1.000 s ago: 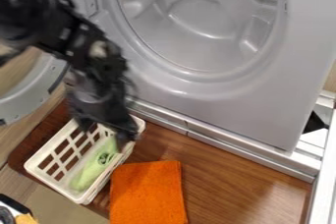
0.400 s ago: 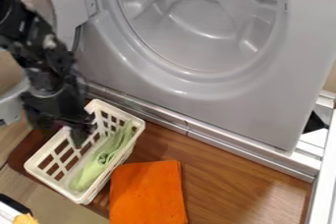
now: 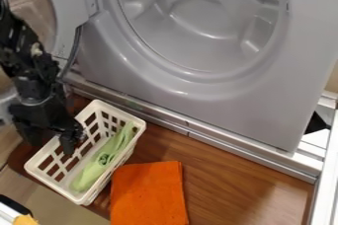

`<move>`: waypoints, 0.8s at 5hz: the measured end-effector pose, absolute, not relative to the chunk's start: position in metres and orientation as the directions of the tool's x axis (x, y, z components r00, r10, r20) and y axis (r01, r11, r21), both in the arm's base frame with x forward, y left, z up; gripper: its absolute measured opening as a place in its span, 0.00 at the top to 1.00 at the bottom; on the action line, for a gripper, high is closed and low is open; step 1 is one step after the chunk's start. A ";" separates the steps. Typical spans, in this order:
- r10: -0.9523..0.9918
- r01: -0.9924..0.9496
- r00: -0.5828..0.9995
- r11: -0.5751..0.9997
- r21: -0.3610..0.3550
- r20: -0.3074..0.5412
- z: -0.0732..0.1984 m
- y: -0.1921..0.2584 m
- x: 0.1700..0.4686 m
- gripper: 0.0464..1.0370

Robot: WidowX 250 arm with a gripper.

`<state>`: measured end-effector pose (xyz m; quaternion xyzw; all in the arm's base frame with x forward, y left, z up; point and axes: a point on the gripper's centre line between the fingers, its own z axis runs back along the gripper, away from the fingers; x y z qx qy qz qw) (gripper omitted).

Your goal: Move the white basket to the right side of the table

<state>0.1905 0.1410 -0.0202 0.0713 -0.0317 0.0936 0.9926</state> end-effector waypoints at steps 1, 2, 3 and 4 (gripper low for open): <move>0.200 -0.204 0.979 0.972 0.118 0.041 -0.035 0.141 0.186 0.08; 0.197 -0.201 0.979 0.974 0.105 0.046 -0.048 0.139 0.188 0.37; 0.194 -0.199 0.979 0.974 0.107 0.056 -0.048 0.135 0.192 0.67; 0.166 -0.172 0.984 0.979 0.110 0.060 -0.045 0.130 0.200 0.84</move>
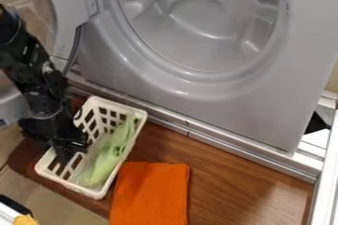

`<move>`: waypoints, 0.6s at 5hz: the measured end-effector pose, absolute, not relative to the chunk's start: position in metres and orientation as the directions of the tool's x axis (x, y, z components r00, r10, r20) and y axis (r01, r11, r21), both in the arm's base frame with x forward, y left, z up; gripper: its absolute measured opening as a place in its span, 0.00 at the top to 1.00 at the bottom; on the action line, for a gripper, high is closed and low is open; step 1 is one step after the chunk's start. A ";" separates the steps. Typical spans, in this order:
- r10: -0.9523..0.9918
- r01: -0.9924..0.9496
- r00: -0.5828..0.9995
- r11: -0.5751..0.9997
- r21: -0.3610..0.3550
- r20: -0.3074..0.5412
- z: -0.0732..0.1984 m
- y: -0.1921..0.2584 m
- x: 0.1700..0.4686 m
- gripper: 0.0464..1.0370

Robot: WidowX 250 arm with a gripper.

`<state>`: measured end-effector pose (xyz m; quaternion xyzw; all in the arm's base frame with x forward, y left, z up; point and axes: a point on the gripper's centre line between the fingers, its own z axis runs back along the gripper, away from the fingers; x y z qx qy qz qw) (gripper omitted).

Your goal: Move the white basket to the right side of the table

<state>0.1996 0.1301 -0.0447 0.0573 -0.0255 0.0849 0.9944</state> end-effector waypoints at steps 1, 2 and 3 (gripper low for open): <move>0.162 -0.170 0.984 0.979 0.109 0.074 -0.038 0.126 0.203 0.91; 0.149 -0.162 0.981 0.981 0.107 0.121 -0.020 0.119 0.209 0.94; 0.145 -0.160 0.977 0.983 0.087 0.156 0.001 0.109 0.206 0.95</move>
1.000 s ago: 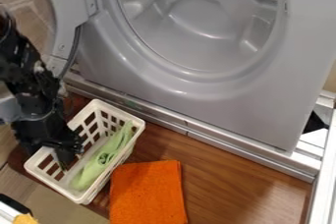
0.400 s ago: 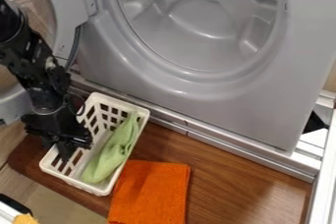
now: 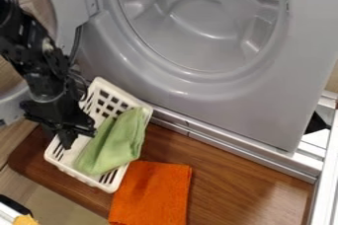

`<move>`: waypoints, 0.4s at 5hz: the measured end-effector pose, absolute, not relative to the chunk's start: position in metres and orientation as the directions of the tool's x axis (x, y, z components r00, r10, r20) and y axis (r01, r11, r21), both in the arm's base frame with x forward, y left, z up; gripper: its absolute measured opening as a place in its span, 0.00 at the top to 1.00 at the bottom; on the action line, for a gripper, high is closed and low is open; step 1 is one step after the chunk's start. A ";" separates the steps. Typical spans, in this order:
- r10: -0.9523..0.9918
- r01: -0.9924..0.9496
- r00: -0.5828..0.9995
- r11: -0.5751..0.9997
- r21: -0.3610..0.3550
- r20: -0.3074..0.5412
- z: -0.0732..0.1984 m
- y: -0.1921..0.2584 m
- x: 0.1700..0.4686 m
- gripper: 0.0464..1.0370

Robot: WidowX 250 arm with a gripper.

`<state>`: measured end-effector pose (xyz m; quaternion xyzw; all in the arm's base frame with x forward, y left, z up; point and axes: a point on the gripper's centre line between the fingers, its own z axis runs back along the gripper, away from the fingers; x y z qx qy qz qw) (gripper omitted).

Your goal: Move the white basket to the right side of the table

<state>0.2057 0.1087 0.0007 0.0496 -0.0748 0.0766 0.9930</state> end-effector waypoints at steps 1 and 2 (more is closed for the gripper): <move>0.125 -0.140 0.973 0.988 0.063 0.196 0.017 0.095 0.205 0.95; 0.084 -0.092 0.964 0.995 0.021 0.251 0.030 0.069 0.213 0.95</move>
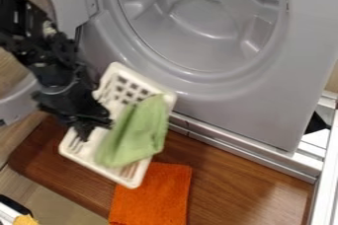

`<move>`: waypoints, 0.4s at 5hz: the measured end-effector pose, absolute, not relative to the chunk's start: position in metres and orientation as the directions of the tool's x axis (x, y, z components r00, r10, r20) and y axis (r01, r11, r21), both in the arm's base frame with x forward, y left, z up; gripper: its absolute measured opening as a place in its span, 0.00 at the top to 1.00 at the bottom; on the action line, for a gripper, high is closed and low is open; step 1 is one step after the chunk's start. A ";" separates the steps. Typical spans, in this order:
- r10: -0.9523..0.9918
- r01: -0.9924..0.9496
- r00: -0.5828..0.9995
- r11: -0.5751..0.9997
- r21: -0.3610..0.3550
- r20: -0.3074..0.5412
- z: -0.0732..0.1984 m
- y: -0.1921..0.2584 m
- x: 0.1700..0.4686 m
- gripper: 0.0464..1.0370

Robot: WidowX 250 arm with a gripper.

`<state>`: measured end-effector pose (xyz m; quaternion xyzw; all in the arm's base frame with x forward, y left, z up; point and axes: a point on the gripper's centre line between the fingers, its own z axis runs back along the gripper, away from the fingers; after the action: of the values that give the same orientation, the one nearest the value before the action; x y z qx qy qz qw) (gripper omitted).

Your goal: Move the white basket to the right side of the table

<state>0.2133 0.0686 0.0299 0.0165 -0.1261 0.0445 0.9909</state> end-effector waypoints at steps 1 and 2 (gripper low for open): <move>0.046 -0.037 0.962 0.999 -0.041 0.271 0.032 0.031 0.223 0.95; -0.006 0.028 0.956 0.997 -0.070 0.293 0.032 -0.008 0.230 0.95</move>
<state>0.2296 -0.0080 0.0319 -0.0368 -0.1478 -0.0086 0.9883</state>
